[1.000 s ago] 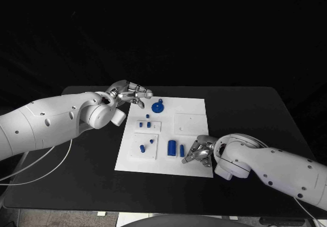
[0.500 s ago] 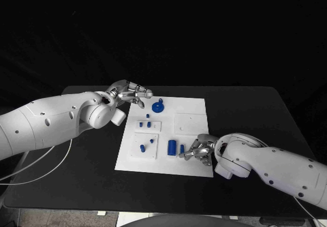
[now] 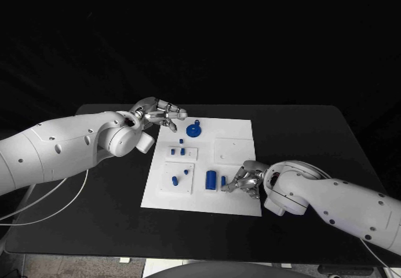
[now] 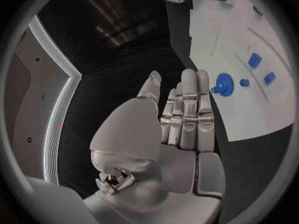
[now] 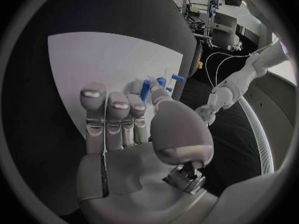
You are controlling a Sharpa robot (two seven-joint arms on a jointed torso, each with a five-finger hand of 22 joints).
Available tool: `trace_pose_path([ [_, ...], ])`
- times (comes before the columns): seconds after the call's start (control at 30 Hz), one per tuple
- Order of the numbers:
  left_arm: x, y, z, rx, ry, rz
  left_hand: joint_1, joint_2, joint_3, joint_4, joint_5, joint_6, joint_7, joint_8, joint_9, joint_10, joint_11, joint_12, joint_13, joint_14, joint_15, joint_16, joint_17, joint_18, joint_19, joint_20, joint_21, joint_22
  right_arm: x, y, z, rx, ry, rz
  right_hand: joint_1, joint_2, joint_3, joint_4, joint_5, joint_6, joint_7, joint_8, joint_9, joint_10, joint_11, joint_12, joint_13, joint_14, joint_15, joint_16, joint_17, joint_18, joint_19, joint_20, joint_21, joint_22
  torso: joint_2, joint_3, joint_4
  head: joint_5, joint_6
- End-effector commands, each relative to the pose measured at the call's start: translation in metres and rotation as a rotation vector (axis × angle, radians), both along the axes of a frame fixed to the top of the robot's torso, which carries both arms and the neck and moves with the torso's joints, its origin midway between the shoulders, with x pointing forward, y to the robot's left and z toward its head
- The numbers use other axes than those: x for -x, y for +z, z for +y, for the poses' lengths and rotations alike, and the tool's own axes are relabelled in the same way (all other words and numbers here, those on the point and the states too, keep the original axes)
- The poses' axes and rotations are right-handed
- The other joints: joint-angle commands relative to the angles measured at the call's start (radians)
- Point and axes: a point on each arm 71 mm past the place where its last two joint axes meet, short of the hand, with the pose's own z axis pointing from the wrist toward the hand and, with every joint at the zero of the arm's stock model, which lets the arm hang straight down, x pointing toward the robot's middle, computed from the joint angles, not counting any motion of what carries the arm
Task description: Assemble the parts on the task board
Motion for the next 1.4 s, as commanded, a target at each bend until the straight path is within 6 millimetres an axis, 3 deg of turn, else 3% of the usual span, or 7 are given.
trace_pose_path([
  [0.03,0.0,0.001,-0.002,0.004,-0.016,-0.001,0.002,0.006,0.001,-0.005,-0.005,-0.008,0.0,-0.003,0.001,0.001,0.002,-0.003,0.001,0.004,0.0,-0.006,-0.001,-0.006,0.008,0.0,0.001,0.001,-0.002,-0.001,-0.002,0.036,0.003,-0.033,-0.005,-0.035,0.17,-0.038,-0.064,0.008,-0.008,0.0,0.002,0.004,-0.005,0.004,0.001,0.002,-0.003,-0.005,0.0,0.0,0.055,-0.003,0.0,0.055,-0.001,-0.0004,-0.0006,0.0,0.0],
  [0.47,0.0,0.0,-0.002,0.002,-0.015,-0.001,0.001,0.01,-0.003,-0.009,-0.006,-0.009,0.001,-0.003,0.001,0.002,0.002,-0.002,0.001,0.003,0.0,-0.006,-0.001,-0.006,0.007,0.0,0.0,0.003,-0.004,-0.002,0.0,0.056,-0.02,-0.043,-0.066,-0.05,0.273,-0.119,-0.057,0.02,-0.011,0.0,0.006,0.01,-0.007,0.006,0.001,0.002,-0.002,-0.004,-0.005,-0.001,0.056,-0.002,0.002,0.056,-0.001,-0.0002,0.0001,0.001,-0.001],
  [0.7,0.0,0.002,-0.002,0.008,-0.005,-0.02,-0.001,0.01,-0.004,-0.009,-0.006,-0.008,0.001,-0.003,0.001,0.002,0.002,-0.002,0.001,0.003,0.0,-0.006,-0.001,-0.006,0.007,0.0,0.0,0.004,-0.005,-0.001,-0.004,-0.005,-0.025,-0.019,-0.092,-0.091,0.106,-0.049,0.129,0.016,-0.009,0.001,0.003,0.006,-0.005,0.001,0.0,0.0,-0.003,-0.007,-0.008,0.0,0.055,-0.004,-0.002,0.053,-0.003,-0.0005,-0.0012,0.002,0.003],
  [0.9,-0.002,0.004,0.0,0.039,0.037,-0.073,0.002,0.014,-0.002,-0.013,0.01,0.003,-0.004,0.0,0.001,0.016,-0.003,-0.002,0.001,0.003,-0.002,-0.005,0.0,-0.007,0.005,-0.001,0.0,0.006,-0.017,0.009,-0.01,-0.163,-0.017,-0.005,-0.066,-0.077,0.006,-0.014,0.144,-0.039,0.014,0.001,0.005,-0.008,0.009,0.002,0.004,-0.004,0.008,-0.033,-0.028,0.004,0.05,0.007,-0.036,0.042,-0.024,0.0007,-0.0083,0.0,0.039],
  [1.03,-0.004,0.003,0.002,0.073,0.073,-0.089,0.008,0.022,0.002,-0.017,0.026,0.018,-0.01,0.001,0.001,0.039,-0.01,-0.003,0.0,0.004,-0.007,-0.016,-0.005,-0.01,0.002,-0.005,-0.002,0.005,-0.034,0.019,-0.023,-0.316,-0.072,-0.032,-0.046,-0.063,-0.023,-0.013,0.149,-0.047,0.014,0.0,0.007,-0.023,0.01,-0.031,-0.017,-0.01,0.006,-0.07,-0.053,0.009,0.045,0.006,-0.096,0.023,-0.048,-0.0071,-0.0161,0.001,0.058],
  [1.23,-0.007,0.0,0.006,0.105,0.099,-0.082,0.033,0.055,0.02,-0.02,0.019,0.034,-0.013,-0.004,0.001,0.06,-0.013,-0.002,0.0,-0.032,0.009,-0.216,-0.08,-0.028,-0.079,0.007,-0.015,-0.055,-0.072,0.035,-0.052,-0.488,-0.186,-0.151,0.011,0.003,-0.025,-0.03,-0.092,-0.081,0.03,-0.001,0.005,-0.128,0.029,-0.333,-0.237,-0.053,0.02,-0.295,-0.196,0.025,-0.01,0.022,-0.492,-0.179,-0.085,-0.0154,-0.0278,-0.004,0.085],
  [1.4,-0.009,-0.004,0.011,0.123,0.115,-0.067,0.041,0.043,0.011,-0.016,0.013,0.018,-0.012,-0.005,0.001,-0.013,0.016,0.001,0.0,-0.057,0.075,-0.585,-0.168,-0.025,-0.23,0.072,-0.014,-0.251,-0.105,0.039,-0.079,-0.6,-0.315,-0.263,0.095,0.014,-0.061,-0.074,-0.089,-0.1,0.046,-0.001,0.002,-0.172,0.053,-0.498,-0.538,-0.061,0.057,-0.593,-0.368,0.026,-0.022,0.06,-0.666,-0.52,-0.116,-0.02,-0.0363,-0.011,0.115],
])
